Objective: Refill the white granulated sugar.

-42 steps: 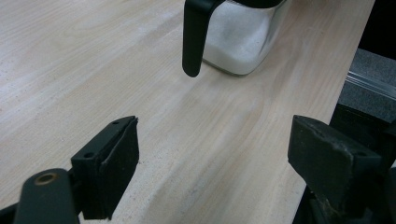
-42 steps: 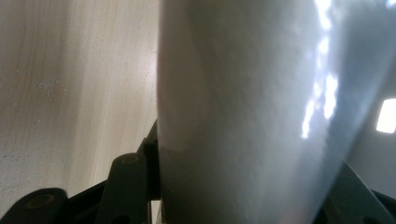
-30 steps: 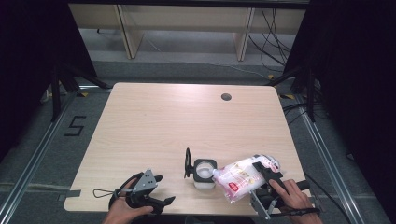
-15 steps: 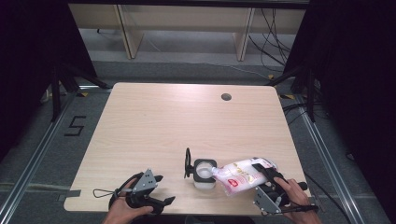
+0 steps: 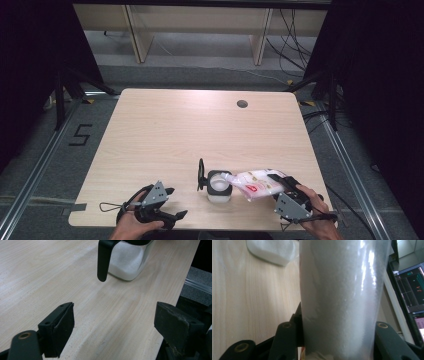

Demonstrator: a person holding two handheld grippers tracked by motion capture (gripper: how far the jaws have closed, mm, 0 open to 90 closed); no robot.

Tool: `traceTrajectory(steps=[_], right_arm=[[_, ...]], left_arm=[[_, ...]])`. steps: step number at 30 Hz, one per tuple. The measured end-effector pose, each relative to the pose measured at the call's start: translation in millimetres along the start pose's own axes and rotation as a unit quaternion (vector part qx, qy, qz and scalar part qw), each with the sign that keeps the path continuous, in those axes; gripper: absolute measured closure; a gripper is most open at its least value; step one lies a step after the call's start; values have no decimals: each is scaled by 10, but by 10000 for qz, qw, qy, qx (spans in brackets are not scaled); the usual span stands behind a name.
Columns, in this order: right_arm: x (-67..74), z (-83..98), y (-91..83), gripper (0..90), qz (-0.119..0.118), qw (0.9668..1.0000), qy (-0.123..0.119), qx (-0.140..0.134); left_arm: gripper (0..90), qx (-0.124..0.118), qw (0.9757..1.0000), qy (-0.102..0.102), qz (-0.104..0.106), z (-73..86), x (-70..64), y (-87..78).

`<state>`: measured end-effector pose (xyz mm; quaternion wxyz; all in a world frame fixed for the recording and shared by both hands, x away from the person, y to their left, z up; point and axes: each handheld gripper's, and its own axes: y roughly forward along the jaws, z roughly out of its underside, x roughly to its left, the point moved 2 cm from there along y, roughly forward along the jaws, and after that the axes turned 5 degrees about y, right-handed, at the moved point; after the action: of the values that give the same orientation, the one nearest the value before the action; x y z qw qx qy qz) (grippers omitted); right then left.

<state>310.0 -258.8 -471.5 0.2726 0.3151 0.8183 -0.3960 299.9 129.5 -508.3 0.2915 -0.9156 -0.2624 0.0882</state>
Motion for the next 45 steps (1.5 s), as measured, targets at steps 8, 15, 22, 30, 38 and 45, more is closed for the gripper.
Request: traceTrajectory(steps=[8, 15, 22, 30, 38, 45], right_arm=[[-81, 84, 60, 584, -202, 9975, 573, -371], [-173, 140, 216, 589, -425, 9900, 1183, -646], [-274, 194, 382, 594, -546, 9814, 1645, -825], [-340, 284, 568, 599, -660, 9630, 2343, -1156], [-370, 362, 572, 600, -564, 9501, 2814, -1220], [-358, 434, 524, 598, -503, 9427, 3132, -1035]], left_arm=[[162, -30, 10000, 62, 25, -7, 13, -6], [162, -29, 10000, -38, 10, 0, -2, 3], [162, -35, 10000, -13, 4, -1, 16, 1], [162, -48, 10000, 39, 8, -6, 14, -9], [162, -64, 10000, -32, -21, -6, 9, -13], [162, -57, 10000, -39, -19, -3, 12, -23]])
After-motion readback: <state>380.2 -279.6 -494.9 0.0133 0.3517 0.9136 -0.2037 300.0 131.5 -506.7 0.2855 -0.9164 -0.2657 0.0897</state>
